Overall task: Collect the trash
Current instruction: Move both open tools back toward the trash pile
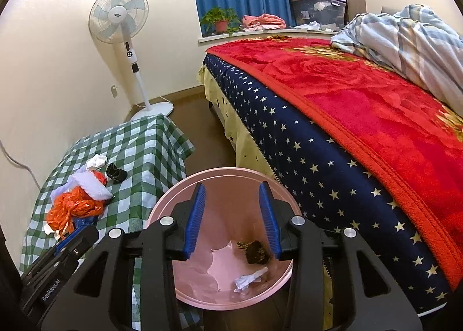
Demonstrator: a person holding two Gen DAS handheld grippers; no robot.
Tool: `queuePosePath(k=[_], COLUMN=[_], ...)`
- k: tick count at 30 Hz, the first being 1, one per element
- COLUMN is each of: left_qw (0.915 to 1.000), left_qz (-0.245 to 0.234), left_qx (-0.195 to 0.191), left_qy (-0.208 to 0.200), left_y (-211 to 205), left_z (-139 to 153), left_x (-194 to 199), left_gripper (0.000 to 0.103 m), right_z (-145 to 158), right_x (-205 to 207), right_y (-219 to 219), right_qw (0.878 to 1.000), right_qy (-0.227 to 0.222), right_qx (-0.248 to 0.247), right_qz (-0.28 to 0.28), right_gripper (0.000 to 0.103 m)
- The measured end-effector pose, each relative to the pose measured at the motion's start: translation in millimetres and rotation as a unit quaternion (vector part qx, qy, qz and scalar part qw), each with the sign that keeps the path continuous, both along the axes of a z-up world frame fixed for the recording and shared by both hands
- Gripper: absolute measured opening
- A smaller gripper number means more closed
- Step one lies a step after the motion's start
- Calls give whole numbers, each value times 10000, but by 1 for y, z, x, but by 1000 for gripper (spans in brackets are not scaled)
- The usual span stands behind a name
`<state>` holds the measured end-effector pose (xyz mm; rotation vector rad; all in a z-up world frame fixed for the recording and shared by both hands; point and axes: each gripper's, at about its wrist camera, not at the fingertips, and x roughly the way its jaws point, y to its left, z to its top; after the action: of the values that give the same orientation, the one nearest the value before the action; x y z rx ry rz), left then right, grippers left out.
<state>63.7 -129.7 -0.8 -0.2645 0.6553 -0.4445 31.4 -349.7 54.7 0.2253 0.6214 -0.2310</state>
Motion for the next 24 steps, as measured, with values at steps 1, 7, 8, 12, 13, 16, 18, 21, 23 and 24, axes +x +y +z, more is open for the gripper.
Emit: queuePosePath(k=[1,7,8,12,13,16,18,21,23,24], left_qw=[10000,9997,9996,9988,9986,9978,9972,9962,9955,9951], left_qz=[9,248,286,473,500,627,700,820,900,941], left_qx=[-2,23,31,61,73,121,163,208,221,231], left_qy=[-1,-56,-64,-110,-125,-166,-191,-212,-205,-201], left_y=[2,23,26,43,47,59,65,76,84,87], left_z=[0,3,3,5,5,7,8,8,8,7], left_x=[0,-4,-5,-8,-8,-10,-12,-13,-14,-15], left_gripper=[25,25,25,25,25,25,25,25,25,25], right_z=[1,6,7,9,9,8,7,5,3,2], right_x=[0,-2,-2,-1,-1,1,2,4,6,7], right_y=[1,13,16,26,29,37,44,54,62,66], right_qw=[10000,9994,9992,9982,9980,9971,9963,9951,9943,9939], right_qy=[-17,-208,-242,-353,-375,-443,-477,-519,-529,-537], right_qx=[-14,-93,-110,-120,-117,-105,-126,-126,-156,-151], right_qz=[13,242,289,464,498,616,698,829,912,955], right_gripper=[40,40,40,39,39,39,39,38,38,38])
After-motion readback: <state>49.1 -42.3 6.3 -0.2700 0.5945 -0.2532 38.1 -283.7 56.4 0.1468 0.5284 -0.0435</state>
